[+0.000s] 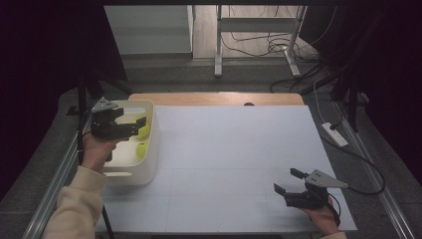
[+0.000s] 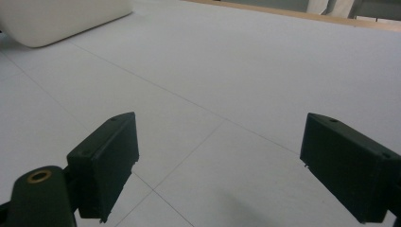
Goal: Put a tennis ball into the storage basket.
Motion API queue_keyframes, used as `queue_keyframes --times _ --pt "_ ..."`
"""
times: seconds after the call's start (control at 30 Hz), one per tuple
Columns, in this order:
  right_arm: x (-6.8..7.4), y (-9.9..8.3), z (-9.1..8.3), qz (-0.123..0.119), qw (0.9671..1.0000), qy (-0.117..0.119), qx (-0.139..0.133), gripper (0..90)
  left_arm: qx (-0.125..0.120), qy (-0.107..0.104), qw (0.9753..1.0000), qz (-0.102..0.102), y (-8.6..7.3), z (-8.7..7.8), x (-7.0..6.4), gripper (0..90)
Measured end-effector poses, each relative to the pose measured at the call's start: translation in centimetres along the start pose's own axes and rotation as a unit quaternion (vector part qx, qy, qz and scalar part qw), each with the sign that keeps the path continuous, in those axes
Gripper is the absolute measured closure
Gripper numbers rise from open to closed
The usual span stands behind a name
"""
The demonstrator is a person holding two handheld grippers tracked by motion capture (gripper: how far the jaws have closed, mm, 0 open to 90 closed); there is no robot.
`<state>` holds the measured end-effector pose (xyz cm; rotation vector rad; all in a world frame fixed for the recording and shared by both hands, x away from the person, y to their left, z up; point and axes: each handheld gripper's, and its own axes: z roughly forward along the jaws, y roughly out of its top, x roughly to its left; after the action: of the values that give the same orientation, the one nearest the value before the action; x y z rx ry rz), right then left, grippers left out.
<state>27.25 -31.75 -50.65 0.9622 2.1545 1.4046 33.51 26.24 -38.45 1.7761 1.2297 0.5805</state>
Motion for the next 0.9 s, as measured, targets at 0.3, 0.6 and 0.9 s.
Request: queue_keyframes --times 0.3,0.6,0.9 --pt "-0.2 0.0 0.1 0.001 1.0 0.0 0.001 11.9 -0.015 -0.017 0.9996 0.016 -0.1 -0.5 -1.3 10.7" --pt "-0.4 -0.1 0.0 0.009 1.0 0.001 -0.001 11.9 -0.031 -0.046 0.9984 0.011 -0.6 -0.8 -2.2 10.9" --pt "-0.6 0.0 0.1 0.01 0.9999 0.002 -0.006 11.9 -0.04 -0.077 0.9957 0.032 -1.1 -1.3 -4.1 11.0"
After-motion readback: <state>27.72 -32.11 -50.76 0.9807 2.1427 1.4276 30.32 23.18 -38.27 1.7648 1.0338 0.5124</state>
